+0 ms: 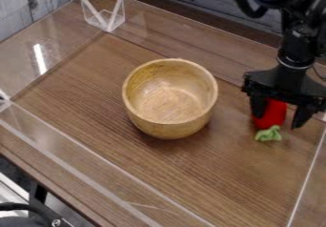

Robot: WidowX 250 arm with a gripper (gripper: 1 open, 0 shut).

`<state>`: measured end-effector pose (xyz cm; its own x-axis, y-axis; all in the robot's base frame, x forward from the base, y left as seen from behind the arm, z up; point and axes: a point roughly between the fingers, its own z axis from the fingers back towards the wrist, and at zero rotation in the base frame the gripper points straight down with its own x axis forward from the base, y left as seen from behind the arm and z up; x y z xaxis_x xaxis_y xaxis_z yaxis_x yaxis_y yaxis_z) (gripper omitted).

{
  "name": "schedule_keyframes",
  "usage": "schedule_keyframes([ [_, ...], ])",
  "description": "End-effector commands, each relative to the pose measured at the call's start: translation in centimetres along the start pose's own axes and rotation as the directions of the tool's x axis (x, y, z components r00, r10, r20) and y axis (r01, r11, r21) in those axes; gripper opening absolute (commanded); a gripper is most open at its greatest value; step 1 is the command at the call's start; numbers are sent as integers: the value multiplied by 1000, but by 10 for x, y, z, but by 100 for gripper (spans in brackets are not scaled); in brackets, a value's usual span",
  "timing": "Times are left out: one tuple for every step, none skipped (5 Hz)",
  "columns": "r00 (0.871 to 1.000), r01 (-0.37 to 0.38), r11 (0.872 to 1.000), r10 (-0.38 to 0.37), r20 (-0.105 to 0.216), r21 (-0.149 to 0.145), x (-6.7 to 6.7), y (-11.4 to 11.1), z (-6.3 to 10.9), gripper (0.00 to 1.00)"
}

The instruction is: Move the red fruit to the right side of the table

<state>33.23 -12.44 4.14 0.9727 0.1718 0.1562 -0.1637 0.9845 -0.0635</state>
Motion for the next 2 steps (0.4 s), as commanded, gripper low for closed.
schedule_keyframes([
  [998, 0, 999, 3, 66, -39, 2, -6, 31, 100],
  [997, -6, 999, 10, 80, -44, -1, -5, 42, 100],
])
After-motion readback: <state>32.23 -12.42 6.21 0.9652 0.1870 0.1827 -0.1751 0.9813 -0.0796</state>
